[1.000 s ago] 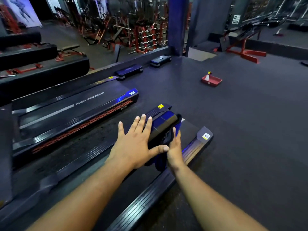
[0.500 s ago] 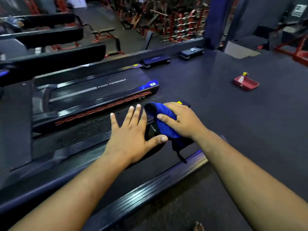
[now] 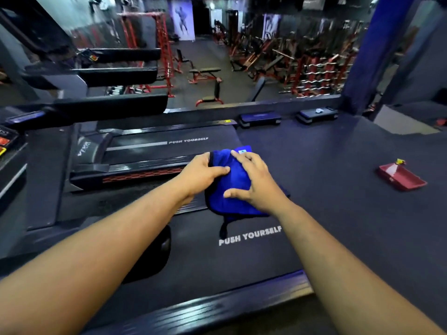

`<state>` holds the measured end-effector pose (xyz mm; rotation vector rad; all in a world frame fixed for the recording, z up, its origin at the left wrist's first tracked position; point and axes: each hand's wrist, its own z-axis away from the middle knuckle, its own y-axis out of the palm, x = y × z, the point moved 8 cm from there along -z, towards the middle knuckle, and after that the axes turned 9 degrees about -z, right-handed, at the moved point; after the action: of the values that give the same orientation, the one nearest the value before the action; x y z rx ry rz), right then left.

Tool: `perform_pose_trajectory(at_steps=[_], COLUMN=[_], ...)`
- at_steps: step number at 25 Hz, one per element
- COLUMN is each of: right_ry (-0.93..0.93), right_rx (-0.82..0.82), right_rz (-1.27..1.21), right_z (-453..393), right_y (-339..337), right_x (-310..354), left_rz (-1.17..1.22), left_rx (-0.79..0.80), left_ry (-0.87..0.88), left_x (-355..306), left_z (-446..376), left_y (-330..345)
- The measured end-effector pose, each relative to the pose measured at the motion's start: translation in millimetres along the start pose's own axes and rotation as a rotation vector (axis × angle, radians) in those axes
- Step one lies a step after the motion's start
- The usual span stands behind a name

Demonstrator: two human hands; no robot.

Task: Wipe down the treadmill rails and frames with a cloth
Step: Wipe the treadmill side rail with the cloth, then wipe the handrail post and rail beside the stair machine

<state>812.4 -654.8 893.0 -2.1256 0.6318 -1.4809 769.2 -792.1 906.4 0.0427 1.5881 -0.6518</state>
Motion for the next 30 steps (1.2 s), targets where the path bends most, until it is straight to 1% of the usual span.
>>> perform_pose_trajectory(at_steps=[2,3,5,6,7,9,13,16,19,22,23,24,26,28,30], right_ry=[0.06,0.107,0.206,0.256,0.301,0.356,0.392,0.397,0.383,0.337,0.332,0.338,0.371,0.407,0.438], right_rx=[-0.078,-0.11,-0.119,-0.111,-0.114,-0.125,-0.197,-0.246,-0.217,-0.18,-0.145,-0.076,0.14,0.369,0.486], right_rz=[-0.132,-0.153,-0.209,-0.292,-0.386,-0.491,-0.603,-0.721,-0.74,-0.828,-0.913,-1.01,-1.116,-1.08,-1.042], right_z=[-15.3,-24.0,-40.6,-47.4,-55.5,-71.6,-104.1,-141.9,-184.7,-235.3,-255.0,-277.8,-318.0,-348.7,-373.8], right_y=[-30.5,-42.6,-54.4,-57.6,-61.6,-72.4,-90.4,-95.3,-85.2,-65.0,-53.5,-37.9,-2.0,32.0,51.0], right_x=[-39.2,-58.3,-94.6,-110.3,-125.2,-147.6,-156.7,-166.3,-180.6,-194.5,-202.0,-210.0,-220.9,-220.6,-207.4], left_rz=[0.027,0.04,0.062,0.078,0.109,0.188,0.319,0.344,0.303,0.298,0.314,0.343,0.416,0.452,0.402], left_rx=[0.009,0.025,0.067,0.074,0.066,0.03,-0.05,-0.139,-0.217,-0.355,-0.41,-0.477,-0.586,-0.688,-0.846], left_ry=[0.009,0.012,0.028,0.034,0.036,0.01,-0.04,-0.073,-0.072,-0.077,-0.079,-0.089,-0.106,-0.164,-0.279], left_x=[-8.4,-9.6,-6.7,-3.8,-0.9,5.4,12.3,17.9,35.0,64.2,74.3,86.3,105.0,116.0,118.1], left_z=[-35.7,-53.7,-88.3,-105.0,-121.4,-149.8,-181.2,-207.3,-233.9,-263.7,-274.5,-286.3,-306.5,-315.8,-303.7], left_y=[9.2,14.8,26.2,30.6,33.2,36.7,37.8,24.8,9.9,-12.9,-22.1,-33.4,-53.4,-72.1,-95.8])
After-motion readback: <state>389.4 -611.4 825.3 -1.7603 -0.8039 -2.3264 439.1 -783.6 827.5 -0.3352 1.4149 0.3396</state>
